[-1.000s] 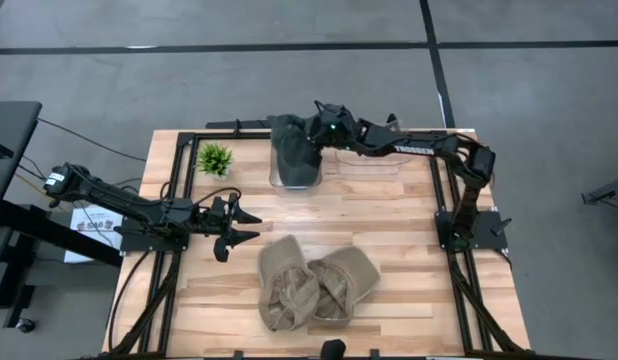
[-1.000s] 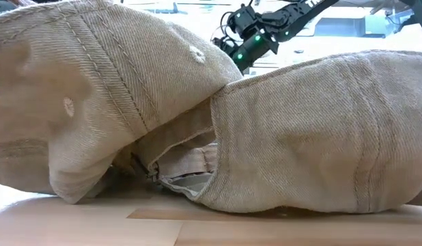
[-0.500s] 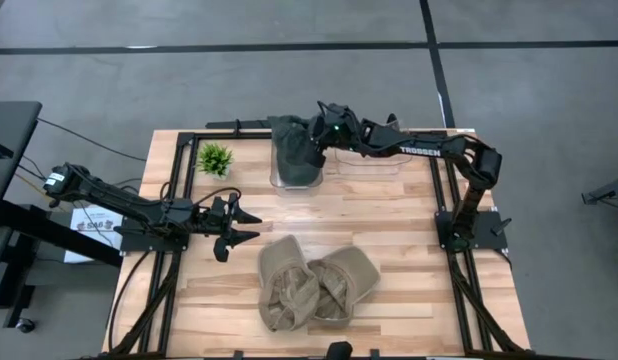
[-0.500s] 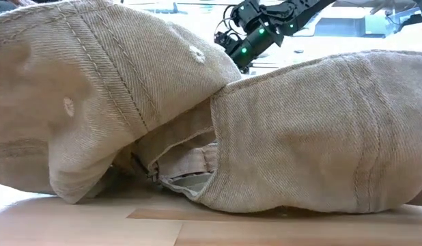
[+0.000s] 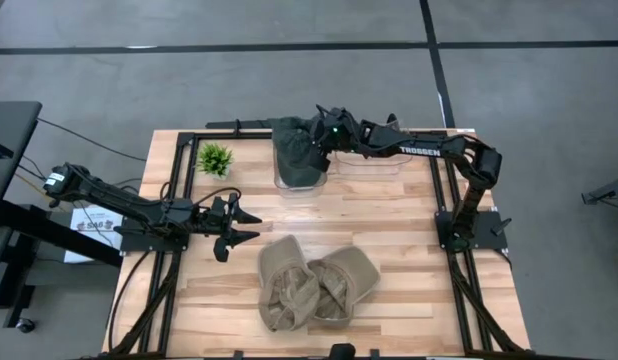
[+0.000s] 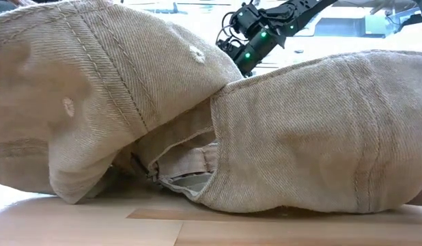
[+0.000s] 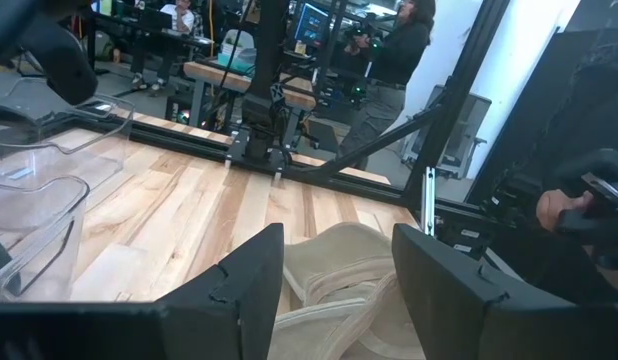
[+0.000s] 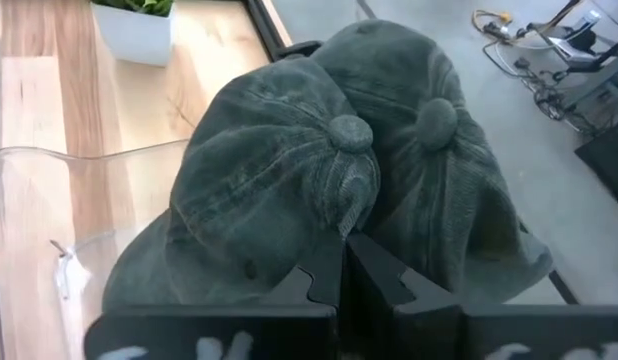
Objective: Pick & Place hat
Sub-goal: Put the black cap into the left transparent bin, then put the brown cap into the right transparent bin
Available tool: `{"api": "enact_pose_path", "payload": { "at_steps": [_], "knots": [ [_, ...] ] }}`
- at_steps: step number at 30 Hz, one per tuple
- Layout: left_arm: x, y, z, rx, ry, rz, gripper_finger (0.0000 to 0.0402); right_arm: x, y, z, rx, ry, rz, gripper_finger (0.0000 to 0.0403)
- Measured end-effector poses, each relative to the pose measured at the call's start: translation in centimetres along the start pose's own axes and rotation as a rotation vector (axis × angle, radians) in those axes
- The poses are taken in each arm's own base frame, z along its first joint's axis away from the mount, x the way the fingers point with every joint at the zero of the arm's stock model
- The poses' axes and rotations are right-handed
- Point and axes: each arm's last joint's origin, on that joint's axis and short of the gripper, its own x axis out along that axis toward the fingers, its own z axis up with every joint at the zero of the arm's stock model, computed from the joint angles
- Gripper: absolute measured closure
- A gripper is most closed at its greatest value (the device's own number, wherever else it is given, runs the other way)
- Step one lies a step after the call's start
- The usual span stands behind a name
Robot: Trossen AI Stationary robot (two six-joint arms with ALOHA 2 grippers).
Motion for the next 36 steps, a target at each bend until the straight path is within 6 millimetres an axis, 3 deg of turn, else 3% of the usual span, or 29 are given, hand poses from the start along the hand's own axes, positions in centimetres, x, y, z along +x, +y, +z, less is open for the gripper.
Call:
{"api": "enact_pose_path", "payload": {
  "at_steps": [9, 23, 31, 36],
  "knots": [
    [0.0, 0.0, 0.0, 0.0, 0.0, 0.0, 0.0215, -0.1, 0.4, 0.3, 0.001, -0.003, -0.059, 0.0383],
    [0.0, 0.0, 0.0, 0.0, 0.001, 0.0, 0.0215, -0.9, 2.2, 1.3, -0.065, -0.043, -0.05, 0.025],
    [0.0, 0.0, 0.0, 0.0, 0.001, 0.0, 0.0215, -6.3, 3.0, 3.8, -0.069, -0.16, -0.025, 0.0232],
    [0.0, -0.1, 0.0, 0.0, 0.01, -0.038, 0.0215, -10.3, 3.8, 4.0, -0.067, -0.147, 0.071, 0.0237]
  ]
}}
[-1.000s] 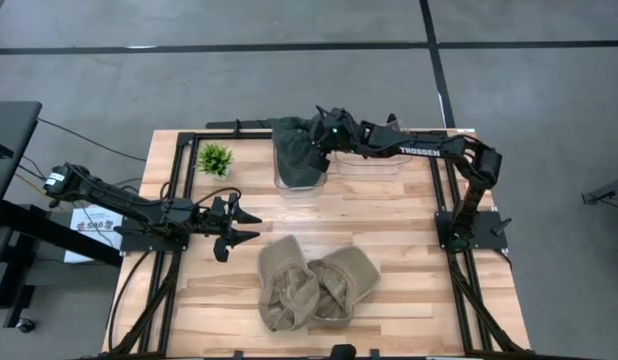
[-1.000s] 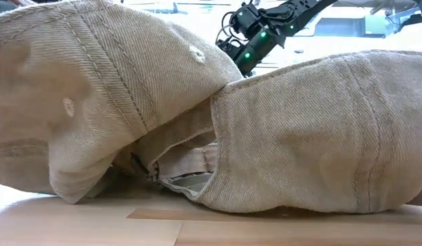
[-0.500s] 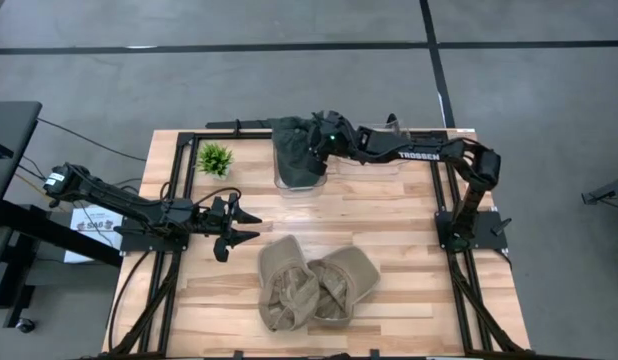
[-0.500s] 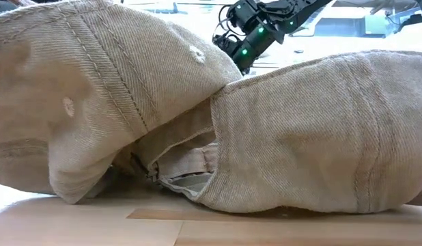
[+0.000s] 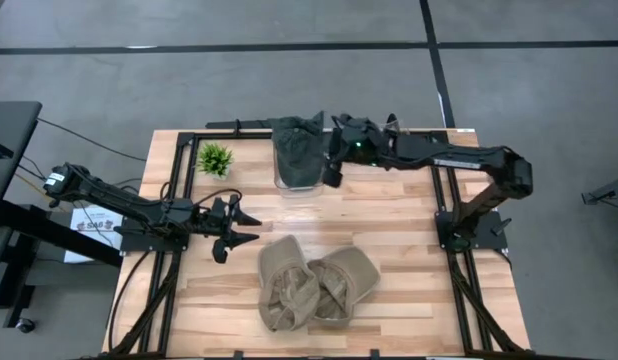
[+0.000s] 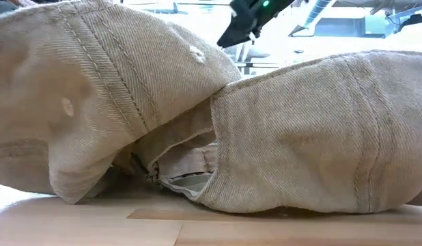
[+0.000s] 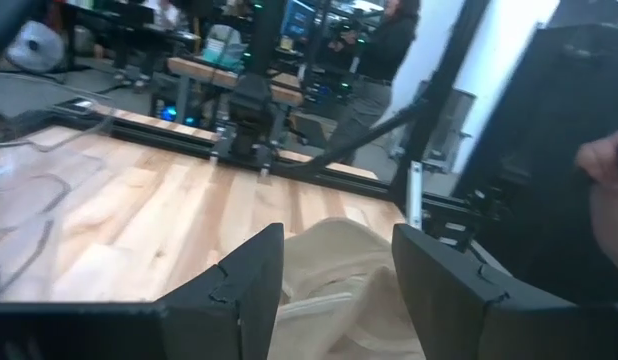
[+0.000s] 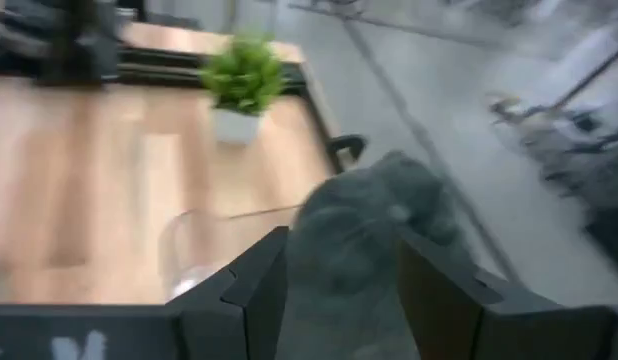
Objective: Pick & Place hat
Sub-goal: Put the brown cap into the right transparent bin
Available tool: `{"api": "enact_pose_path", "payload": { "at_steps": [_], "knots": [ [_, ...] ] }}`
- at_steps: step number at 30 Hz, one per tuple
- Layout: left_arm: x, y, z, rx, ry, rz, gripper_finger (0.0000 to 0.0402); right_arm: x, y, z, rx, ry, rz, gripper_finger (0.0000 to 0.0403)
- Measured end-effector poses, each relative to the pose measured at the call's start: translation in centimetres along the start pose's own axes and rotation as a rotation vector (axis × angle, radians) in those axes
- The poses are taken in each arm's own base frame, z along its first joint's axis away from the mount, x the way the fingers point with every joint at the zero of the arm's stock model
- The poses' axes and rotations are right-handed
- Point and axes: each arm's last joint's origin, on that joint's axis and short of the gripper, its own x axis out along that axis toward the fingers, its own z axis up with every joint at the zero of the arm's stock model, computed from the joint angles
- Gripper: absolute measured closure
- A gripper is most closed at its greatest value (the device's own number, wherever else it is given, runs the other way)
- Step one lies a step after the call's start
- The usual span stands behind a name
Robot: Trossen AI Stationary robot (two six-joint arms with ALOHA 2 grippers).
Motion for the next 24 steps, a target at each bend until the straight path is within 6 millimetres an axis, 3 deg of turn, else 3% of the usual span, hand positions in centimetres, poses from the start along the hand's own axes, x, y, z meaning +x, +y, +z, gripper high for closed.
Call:
{"api": "enact_pose_path", "payload": {
  "at_steps": [5, 15, 24],
  "knots": [
    [0.0, -0.2, 0.0, 0.0, 0.013, -0.053, 0.0215, -2.3, 1.4, -0.9, 0.057, 0.133, 0.129, 0.0241],
    [-0.1, -0.6, -0.2, -0.003, 0.028, -0.097, 0.0215, -3.6, 6.9, -2.6, 0.069, 0.315, 0.212, 0.024],
    [-0.2, -1.5, -0.3, -0.005, 0.033, -0.146, 0.0215, -5.9, 11.8, -8.7, 0.15, 0.333, 0.116, 0.0241]
  ]
}}
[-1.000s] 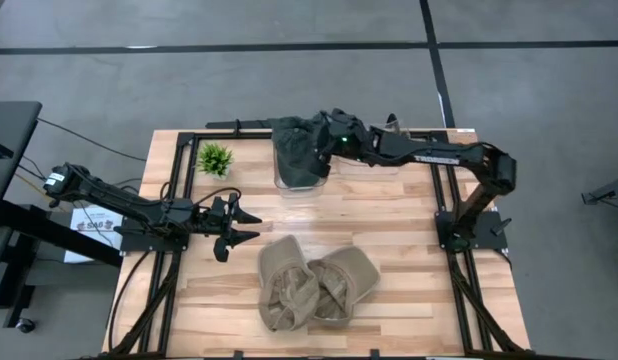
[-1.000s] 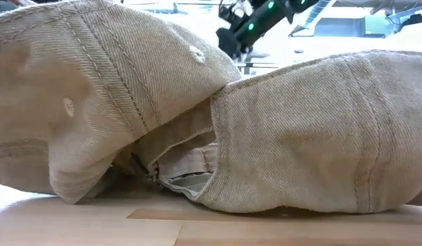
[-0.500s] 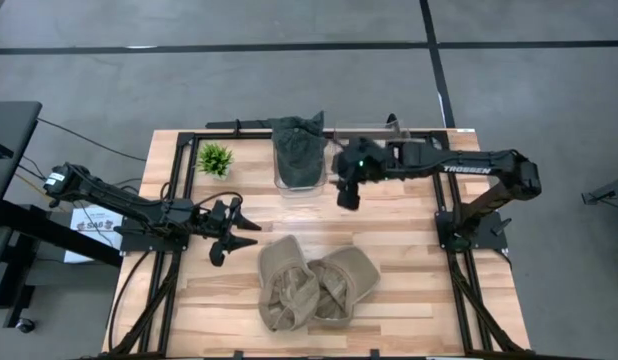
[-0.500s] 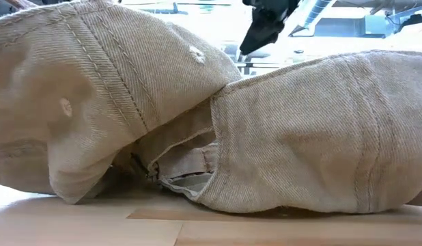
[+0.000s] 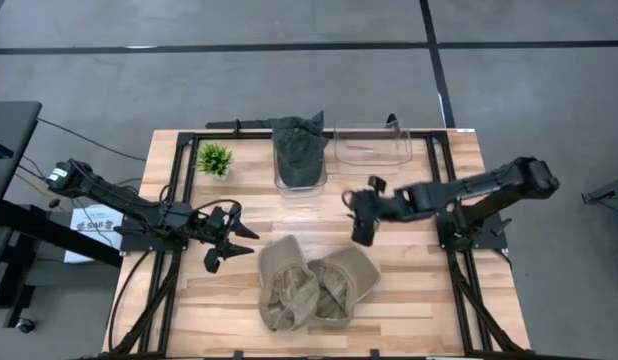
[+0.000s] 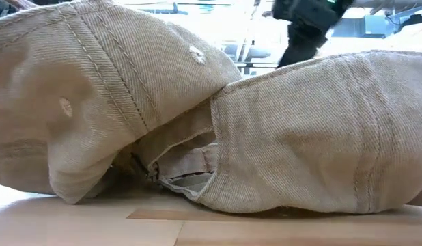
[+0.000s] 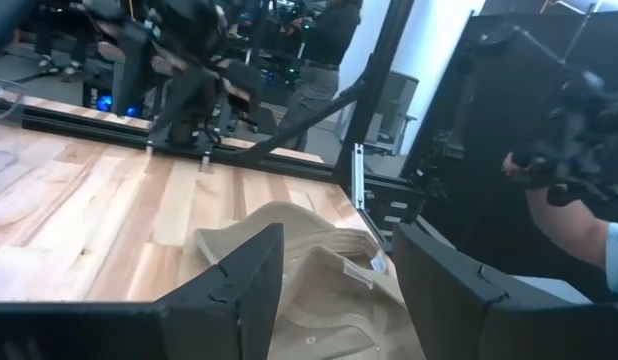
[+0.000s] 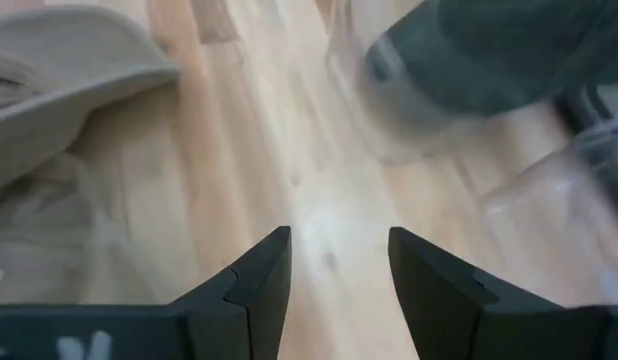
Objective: Pick & Place hat
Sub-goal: Put the brown cap into the right transparent bin
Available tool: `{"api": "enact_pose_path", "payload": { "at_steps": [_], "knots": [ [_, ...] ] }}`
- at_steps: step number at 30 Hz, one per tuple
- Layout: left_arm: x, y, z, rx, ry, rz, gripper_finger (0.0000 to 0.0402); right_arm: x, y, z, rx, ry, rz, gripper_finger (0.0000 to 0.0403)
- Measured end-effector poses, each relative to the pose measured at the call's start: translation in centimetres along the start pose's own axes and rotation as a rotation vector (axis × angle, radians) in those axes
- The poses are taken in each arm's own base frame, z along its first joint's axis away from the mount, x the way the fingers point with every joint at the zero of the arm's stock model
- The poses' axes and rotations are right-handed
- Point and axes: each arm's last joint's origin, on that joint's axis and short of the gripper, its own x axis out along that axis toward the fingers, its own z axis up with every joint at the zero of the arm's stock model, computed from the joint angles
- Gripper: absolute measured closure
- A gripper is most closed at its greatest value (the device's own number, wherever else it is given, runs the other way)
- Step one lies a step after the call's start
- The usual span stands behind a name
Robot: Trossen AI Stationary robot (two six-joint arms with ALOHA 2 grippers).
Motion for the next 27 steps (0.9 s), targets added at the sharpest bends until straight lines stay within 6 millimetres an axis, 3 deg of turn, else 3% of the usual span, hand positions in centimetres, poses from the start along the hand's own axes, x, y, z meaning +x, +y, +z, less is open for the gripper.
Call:
{"api": "enact_pose_path", "payload": {
  "at_steps": [6, 11, 18, 27],
  "knots": [
    [0.0, -0.1, 0.1, -0.005, -0.008, -0.002, 0.0215, 0.4, 3.2, -5.6, 0.089, -0.079, 0.022, 0.0243],
    [0.0, 0.0, 0.1, -0.005, -0.014, 0.017, 0.0215, -0.1, 5.8, -8.8, 0.143, -0.15, 0.066, 0.0246],
    [0.0, 0.1, 0.2, -0.006, -0.028, 0.047, 0.0215, -0.7, 8.9, -11.4, 0.116, -0.151, 0.15, 0.0243],
    [0.0, 0.1, 0.2, -0.006, -0.03, 0.052, 0.0215, -1.0, 11.6, -12.8, 0.113, -0.166, 0.242, 0.0247]
  ]
}}
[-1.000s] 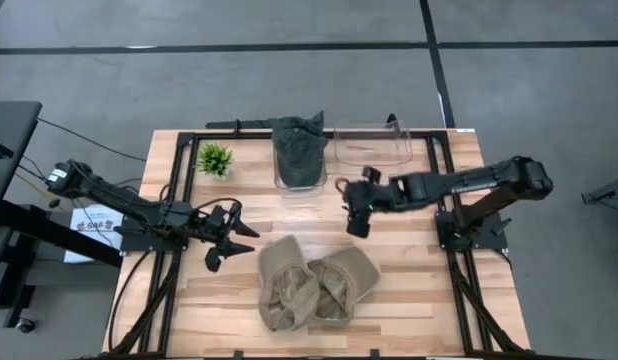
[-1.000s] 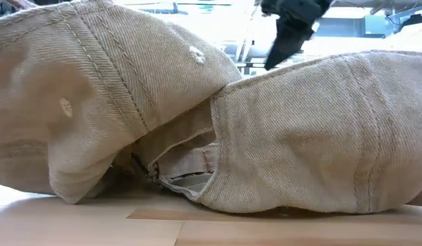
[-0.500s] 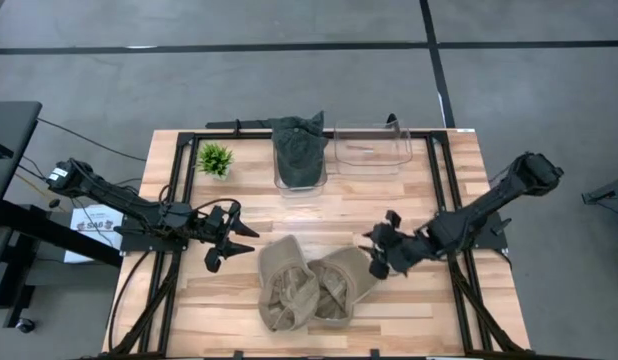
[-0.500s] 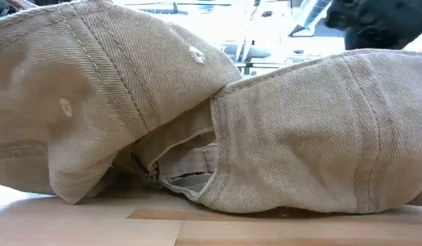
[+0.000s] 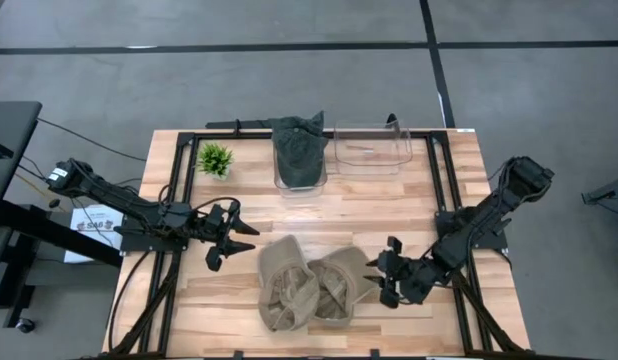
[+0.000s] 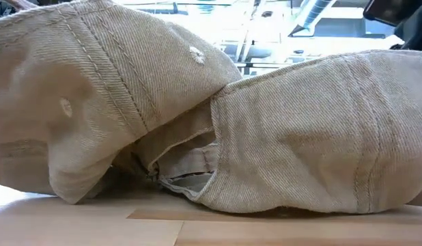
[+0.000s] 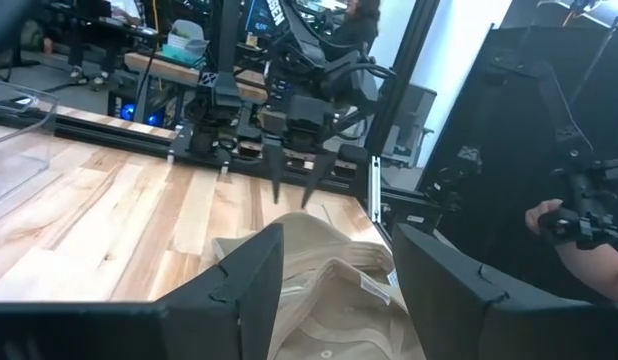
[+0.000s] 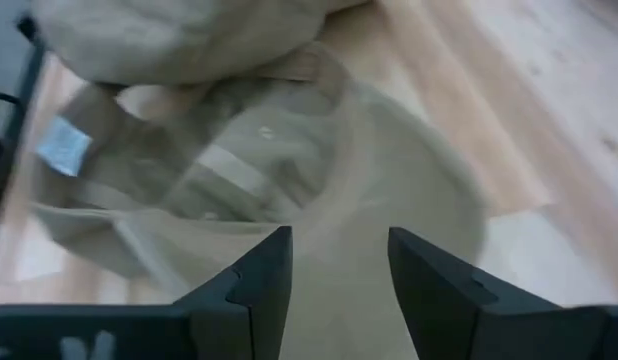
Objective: Pick & Place hat
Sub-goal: Put the brown cap into the right transparent bin
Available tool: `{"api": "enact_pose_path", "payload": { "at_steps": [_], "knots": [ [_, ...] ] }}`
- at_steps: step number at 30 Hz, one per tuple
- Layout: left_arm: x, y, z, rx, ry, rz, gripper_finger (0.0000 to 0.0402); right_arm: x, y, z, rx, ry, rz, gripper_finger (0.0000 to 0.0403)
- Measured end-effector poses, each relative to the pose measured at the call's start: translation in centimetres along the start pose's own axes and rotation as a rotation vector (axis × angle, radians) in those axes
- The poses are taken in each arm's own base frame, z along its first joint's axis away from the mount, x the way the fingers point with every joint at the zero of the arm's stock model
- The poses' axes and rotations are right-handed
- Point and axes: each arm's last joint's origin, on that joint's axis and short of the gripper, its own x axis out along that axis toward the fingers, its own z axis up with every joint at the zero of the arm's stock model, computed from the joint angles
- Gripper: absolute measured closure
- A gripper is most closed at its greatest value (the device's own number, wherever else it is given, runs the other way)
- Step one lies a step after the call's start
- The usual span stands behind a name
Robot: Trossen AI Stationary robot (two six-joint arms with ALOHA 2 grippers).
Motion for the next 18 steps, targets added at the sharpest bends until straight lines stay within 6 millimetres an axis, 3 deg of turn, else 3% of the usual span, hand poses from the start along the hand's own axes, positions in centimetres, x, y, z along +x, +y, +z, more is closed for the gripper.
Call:
{"api": "enact_pose_path", "payload": {
  "at_steps": [10, 18],
  "knots": [
    [0.0, 0.0, 0.0, 0.004, -0.003, 0.001, 0.0215, 0.3, 1.7, -1.0, -0.004, -0.006, 0.086, 0.0243],
    [0.0, 0.0, 0.0, 0.006, -0.003, 0.001, 0.0215, 0.3, 1.9, -1.1, 0.057, -0.002, 0.099, 0.0249]
  ]
}}
